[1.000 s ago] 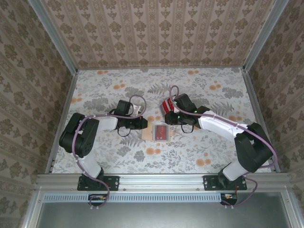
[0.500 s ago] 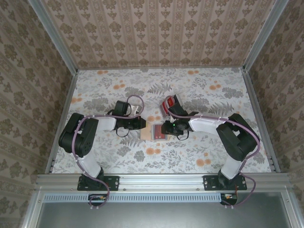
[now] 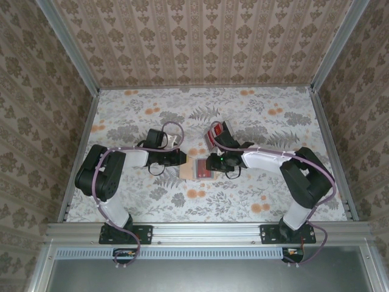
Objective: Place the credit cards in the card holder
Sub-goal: Flip over the card slot in the card holder.
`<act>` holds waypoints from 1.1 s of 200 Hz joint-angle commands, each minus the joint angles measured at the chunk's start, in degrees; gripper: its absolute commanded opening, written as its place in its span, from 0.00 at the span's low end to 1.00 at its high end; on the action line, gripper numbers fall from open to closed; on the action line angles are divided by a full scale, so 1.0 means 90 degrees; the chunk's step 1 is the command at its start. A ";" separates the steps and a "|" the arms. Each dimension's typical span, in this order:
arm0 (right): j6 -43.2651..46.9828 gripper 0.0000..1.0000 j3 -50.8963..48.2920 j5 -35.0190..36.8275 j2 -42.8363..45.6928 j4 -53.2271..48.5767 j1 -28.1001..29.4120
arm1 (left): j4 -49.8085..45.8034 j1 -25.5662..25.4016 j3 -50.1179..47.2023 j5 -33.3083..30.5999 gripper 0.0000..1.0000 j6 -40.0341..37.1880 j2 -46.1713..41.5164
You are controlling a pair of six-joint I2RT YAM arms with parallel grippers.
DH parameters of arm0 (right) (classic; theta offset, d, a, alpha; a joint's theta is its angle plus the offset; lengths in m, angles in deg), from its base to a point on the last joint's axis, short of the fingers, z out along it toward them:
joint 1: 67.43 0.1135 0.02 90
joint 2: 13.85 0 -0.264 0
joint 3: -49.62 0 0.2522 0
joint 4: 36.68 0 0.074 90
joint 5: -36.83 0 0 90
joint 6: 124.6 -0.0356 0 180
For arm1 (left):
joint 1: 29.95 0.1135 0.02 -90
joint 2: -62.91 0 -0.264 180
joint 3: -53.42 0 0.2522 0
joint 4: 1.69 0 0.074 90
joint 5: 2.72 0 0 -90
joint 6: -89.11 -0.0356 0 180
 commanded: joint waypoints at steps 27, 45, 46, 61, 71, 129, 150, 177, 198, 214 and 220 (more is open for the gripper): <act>0.0002 0.38 0.0139 -0.0027 -0.0009 0.0096 0.0156 | 0.0056 -0.0010 -0.0035 0.0154 0.11 0.0094 0.0127; -0.0016 0.38 0.0244 -0.0111 -0.0303 0.0163 0.0196 | 0.0083 -0.0008 -0.0054 0.0150 0.11 0.0122 0.0125; -0.0017 0.38 0.0247 -0.0118 -0.0318 0.0172 0.0203 | 0.0081 -0.0009 -0.0054 0.0150 0.11 0.0115 0.0122; -0.0022 0.38 0.0259 -0.0098 -0.0473 0.0254 0.0211 | 0.0088 -0.0010 -0.0054 0.0175 0.11 0.0122 0.0113; -0.0009 0.38 0.0294 0.0001 -0.0554 0.0197 0.0211 | 0.0096 -0.0010 -0.0064 0.0180 0.11 0.0135 0.0110; -0.0044 0.39 0.0256 0.0092 -0.0495 0.0155 0.0226 | 0.0100 -0.0010 -0.0077 0.0190 0.11 0.0138 0.0084; -0.0075 0.39 0.0347 -0.0053 -0.0605 0.0231 0.0278 | 0.0124 -0.0010 -0.0073 0.0202 0.11 0.0160 0.0099; -0.0270 0.39 0.0350 -0.0544 -0.0755 0.0770 0.0316 | 0.0168 -0.0010 -0.0094 0.0227 0.11 0.0191 0.0109; -0.0482 0.39 0.0329 -0.0906 -0.0748 0.1246 0.0317 | 0.0168 -0.0009 -0.0083 0.0226 0.11 0.0187 0.0118; -0.0605 0.39 0.0335 -0.1085 -0.0724 0.1505 0.0318 | 0.0167 -0.0010 -0.0100 0.0211 0.11 0.0188 0.0109; -0.0643 0.39 0.0349 -0.1161 -0.0715 0.1582 0.0318 | 0.0166 -0.0005 -0.0098 0.0201 0.11 0.0187 0.0109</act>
